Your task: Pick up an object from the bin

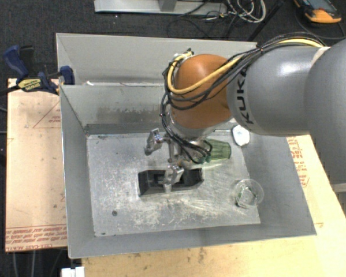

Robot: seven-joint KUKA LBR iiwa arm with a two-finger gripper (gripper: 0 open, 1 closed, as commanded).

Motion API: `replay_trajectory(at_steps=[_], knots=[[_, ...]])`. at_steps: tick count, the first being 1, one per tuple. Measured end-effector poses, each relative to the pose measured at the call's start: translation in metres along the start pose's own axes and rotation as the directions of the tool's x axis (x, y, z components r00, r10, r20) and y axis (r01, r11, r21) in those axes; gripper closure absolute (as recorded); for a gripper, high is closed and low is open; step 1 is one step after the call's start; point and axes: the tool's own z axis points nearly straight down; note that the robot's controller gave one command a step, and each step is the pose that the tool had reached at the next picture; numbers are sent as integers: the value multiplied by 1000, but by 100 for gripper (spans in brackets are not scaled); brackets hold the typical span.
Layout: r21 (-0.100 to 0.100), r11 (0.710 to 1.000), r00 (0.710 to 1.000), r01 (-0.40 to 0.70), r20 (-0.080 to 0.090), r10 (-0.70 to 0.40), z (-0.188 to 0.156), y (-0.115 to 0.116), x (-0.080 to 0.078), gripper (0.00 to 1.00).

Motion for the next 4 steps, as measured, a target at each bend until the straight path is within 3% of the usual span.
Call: replay_trajectory(at_steps=[1,2,4], knots=[[-5,999,999,48,1,-48,1,2,-2,0],[-9,991,991,132,27,-132,31,-27,27,100],[-12,985,985,171,28,-171,31,-37,23,100]])
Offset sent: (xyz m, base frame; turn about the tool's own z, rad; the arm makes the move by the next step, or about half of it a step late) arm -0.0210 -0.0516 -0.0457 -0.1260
